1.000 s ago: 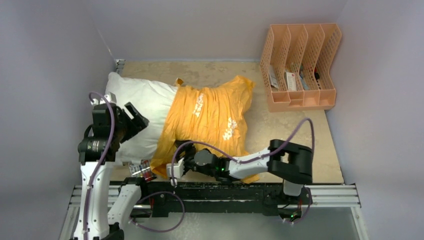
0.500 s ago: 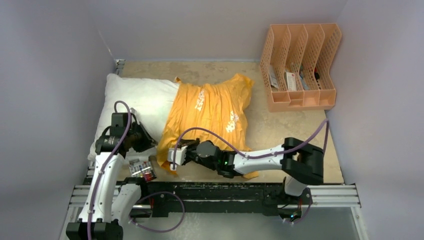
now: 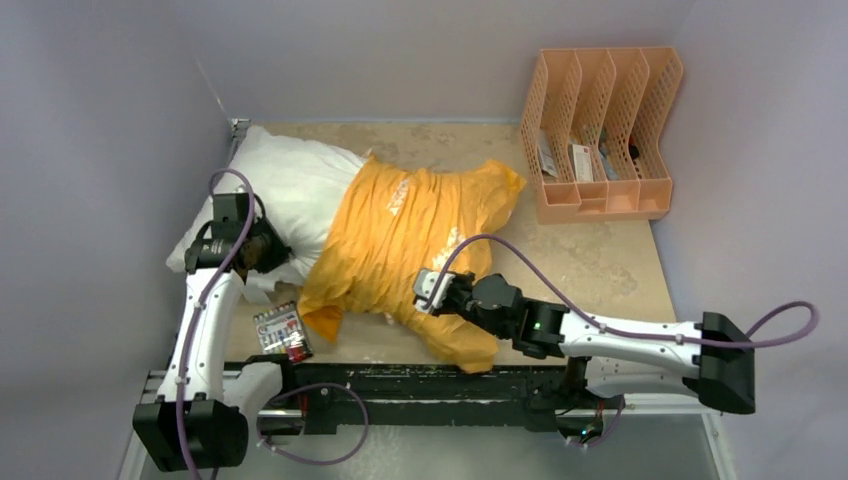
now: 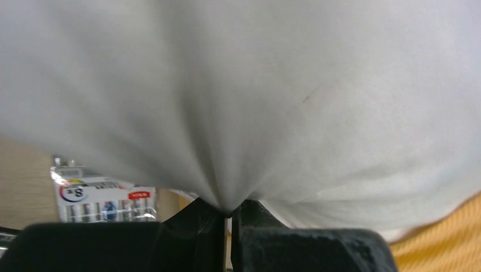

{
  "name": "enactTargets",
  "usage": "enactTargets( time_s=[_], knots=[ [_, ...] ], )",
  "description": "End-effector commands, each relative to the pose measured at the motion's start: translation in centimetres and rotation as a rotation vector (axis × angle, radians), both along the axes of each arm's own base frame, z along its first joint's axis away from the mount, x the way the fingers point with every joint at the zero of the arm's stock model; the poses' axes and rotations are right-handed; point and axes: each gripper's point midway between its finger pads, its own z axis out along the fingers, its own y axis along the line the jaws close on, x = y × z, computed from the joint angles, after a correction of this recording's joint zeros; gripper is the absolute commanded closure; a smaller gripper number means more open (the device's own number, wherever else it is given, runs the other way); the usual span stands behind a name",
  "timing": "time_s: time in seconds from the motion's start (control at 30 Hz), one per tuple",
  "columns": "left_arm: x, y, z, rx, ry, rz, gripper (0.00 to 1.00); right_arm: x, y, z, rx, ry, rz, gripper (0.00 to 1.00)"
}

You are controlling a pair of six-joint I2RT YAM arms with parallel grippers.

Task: Remove the pillowcase from the pillow
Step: Remove the pillow from the pillowcase.

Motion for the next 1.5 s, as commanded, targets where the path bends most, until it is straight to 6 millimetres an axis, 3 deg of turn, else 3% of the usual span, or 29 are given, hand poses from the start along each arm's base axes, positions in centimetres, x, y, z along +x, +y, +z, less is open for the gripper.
enactTargets(
  time_s=[0.0,0.07,0.13,0.2,0.27,0.3,0.4,0.5,0.6,0.67,0.77,0.9,1.0,1.07,1.13,1.2,1.3,1.37,1.47],
  knots=[
    [3.8,6.9,3.2,0.224,-0.15,0.193,1.0,1.1,-4.9,-1.9,-0.053,0.065,-0.202,1.0],
    [4.5,5.9,3.9,0.178,-0.179,0.147,1.0,1.1,-5.1,-1.6,-0.057,0.054,-0.205,1.0],
    [5.0,4.4,4.1,0.12,-0.199,0.088,1.0,0.9,-4.0,-0.7,-0.031,0.069,-0.171,0.77],
    [4.9,3.3,4.3,0.079,-0.21,0.04,1.0,0.9,-2.2,1.5,0.017,0.072,-0.131,0.6],
    [4.5,2.8,4.3,0.062,-0.208,0.017,1.0,0.0,0.7,4.0,0.069,0.079,-0.018,0.44],
    [4.2,2.7,4.3,0.06,-0.205,0.013,1.0,-0.6,2.3,4.9,0.096,0.097,0.046,0.28],
    [3.6,2.1,4.2,0.036,-0.202,0.001,1.0,-2.7,7.3,6.6,0.125,0.077,0.188,0.21],
    [3.3,1.6,4.0,0.005,-0.203,-0.004,1.0,-4.4,12.0,5.1,0.037,-0.014,0.297,0.19],
    [3.0,1.3,4.3,-0.01,-0.209,-0.012,1.0,-3.9,15.0,3.3,0.029,-0.085,0.291,0.16],
    [2.9,1.2,4.6,-0.008,-0.209,-0.014,1.0,-2.6,16.0,2.4,0.048,-0.137,0.231,0.14],
    [2.8,1.1,5.0,-0.013,-0.212,-0.024,1.0,-0.7,17.0,-0.4,-0.022,-0.241,0.17,0.14],
    [3.0,0.8,5.4,-0.023,-0.217,-0.035,1.0,2.0,17.3,-4.4,-0.184,-0.506,0.099,0.13],
    [3.0,0.9,5.6,-0.019,-0.223,-0.035,1.0,4.3,16.3,-4.9,-0.203,-0.651,-0.012,0.14],
    [3.2,0.9,5.6,-0.019,-0.224,-0.035,1.0,4.9,15.8,-6.1,-0.231,-0.624,-0.033,0.23],
    [3.2,1.1,5.6,-0.01,-0.219,-0.036,1.0,4.9,15.3,-8.0,-0.295,-0.524,-0.019,0.45],
    [3.2,1.4,5.5,0.01,-0.214,-0.026,1.0,4.6,14.4,-8.1,-0.289,-0.423,-0.034,0.64],
    [3.3,2.1,5.4,0.043,-0.209,-0.009,1.0,4.2,11.8,-5.7,-0.215,-0.323,-0.108,1.0],
    [3.6,2.6,5.2,0.064,-0.204,0.001,1.0,3.4,9.8,-5.0,-0.191,-0.257,-0.132,1.0],
    [4.9,3.4,5.0,0.098,-0.208,0.018,1.0,1.5,6.3,-6.8,-0.229,-0.082,-0.135,1.0]
  ],
)
